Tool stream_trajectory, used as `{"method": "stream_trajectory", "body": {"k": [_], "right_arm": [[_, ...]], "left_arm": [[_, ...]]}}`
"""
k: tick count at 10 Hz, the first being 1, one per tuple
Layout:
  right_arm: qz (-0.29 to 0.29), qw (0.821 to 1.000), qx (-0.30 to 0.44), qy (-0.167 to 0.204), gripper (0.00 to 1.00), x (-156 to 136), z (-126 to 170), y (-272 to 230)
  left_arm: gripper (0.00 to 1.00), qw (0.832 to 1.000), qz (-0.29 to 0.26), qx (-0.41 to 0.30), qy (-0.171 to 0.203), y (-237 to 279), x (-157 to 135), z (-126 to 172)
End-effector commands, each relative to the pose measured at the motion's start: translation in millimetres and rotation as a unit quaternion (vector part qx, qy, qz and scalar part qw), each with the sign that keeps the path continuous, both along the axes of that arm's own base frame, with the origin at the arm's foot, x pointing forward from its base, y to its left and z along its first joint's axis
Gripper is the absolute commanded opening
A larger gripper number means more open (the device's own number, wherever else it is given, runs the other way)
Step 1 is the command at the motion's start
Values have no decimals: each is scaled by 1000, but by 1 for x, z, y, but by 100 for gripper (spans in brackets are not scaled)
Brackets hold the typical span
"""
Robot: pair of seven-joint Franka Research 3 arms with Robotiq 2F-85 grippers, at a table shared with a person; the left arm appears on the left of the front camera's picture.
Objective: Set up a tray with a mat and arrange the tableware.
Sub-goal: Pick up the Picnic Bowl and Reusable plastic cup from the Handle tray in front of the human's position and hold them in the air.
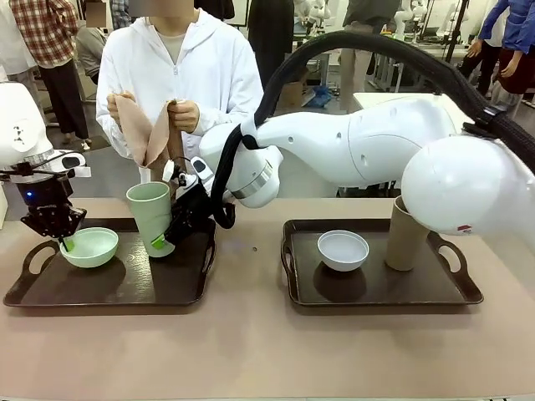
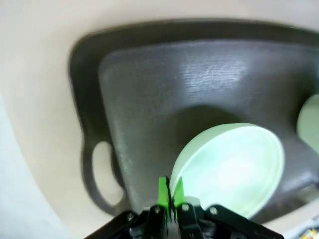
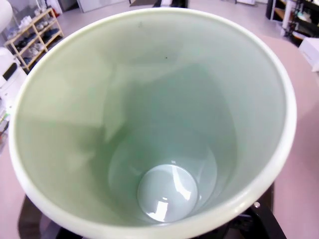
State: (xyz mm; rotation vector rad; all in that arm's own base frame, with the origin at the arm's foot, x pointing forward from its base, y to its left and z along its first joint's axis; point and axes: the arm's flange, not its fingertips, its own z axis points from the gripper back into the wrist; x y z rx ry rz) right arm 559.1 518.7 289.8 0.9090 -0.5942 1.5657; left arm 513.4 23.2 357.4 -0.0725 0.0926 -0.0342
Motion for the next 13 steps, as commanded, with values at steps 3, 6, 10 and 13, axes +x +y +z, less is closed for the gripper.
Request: {"method": "stream_trajectory", "body": {"k": [3,6,10,13], "right_arm": [[-72,995,-52,-33,18,-53,124,-16],[-100,992,-65,-32,18,-81,206,-10],[-99,993,-49,-41,18,-84,223,-7],[-99,993,-49,-41,18,-84,223,-7]], "left_arm": [[0,1000,-8,-3,-24,-2,-49,136],[0,998,5,28,-59,-11,-87,236],[0,998,-6,15,-68,-9,-101,254],[0,998,-6,15,-68,-9,-101,254]]}}
